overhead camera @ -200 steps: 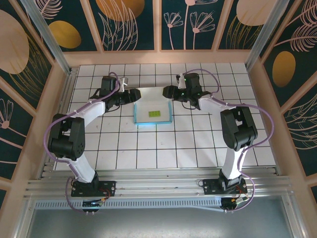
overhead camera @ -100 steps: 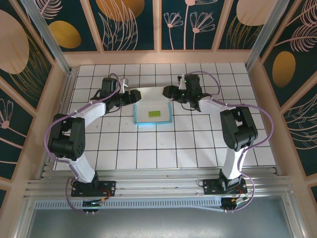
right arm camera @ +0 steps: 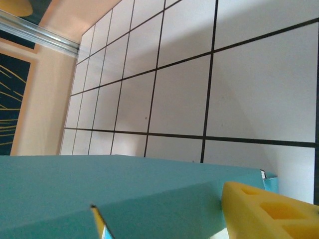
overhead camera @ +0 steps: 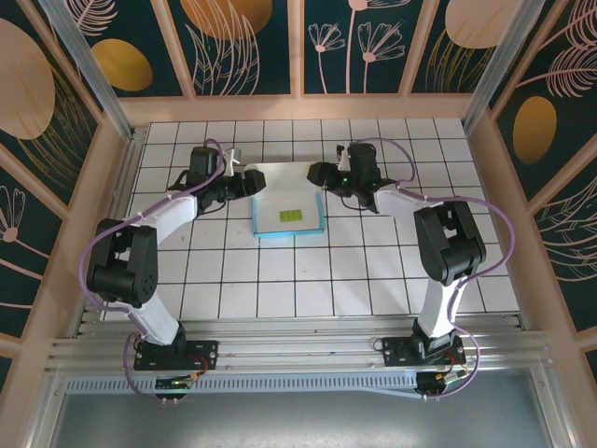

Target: Fold the paper box

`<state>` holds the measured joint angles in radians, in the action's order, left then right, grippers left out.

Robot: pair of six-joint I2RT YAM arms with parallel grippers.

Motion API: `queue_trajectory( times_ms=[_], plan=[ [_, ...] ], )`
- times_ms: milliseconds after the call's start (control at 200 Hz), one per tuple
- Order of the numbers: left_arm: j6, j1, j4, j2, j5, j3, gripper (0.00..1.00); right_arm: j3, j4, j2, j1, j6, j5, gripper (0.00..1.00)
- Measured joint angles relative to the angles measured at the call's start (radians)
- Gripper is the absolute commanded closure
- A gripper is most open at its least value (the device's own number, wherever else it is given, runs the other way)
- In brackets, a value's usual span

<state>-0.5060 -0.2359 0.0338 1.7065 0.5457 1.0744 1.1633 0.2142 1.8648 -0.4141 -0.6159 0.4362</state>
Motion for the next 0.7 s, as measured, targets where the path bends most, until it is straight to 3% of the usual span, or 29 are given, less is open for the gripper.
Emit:
queue_trajectory(
  times_ms=[701],
  plan=[
    [0.0,0.0,0.036,-0.014,0.007,-0.076,0.31,-0.1,0.053,-0.012,-0.051,0.034,-0.072,0.42]
  ],
)
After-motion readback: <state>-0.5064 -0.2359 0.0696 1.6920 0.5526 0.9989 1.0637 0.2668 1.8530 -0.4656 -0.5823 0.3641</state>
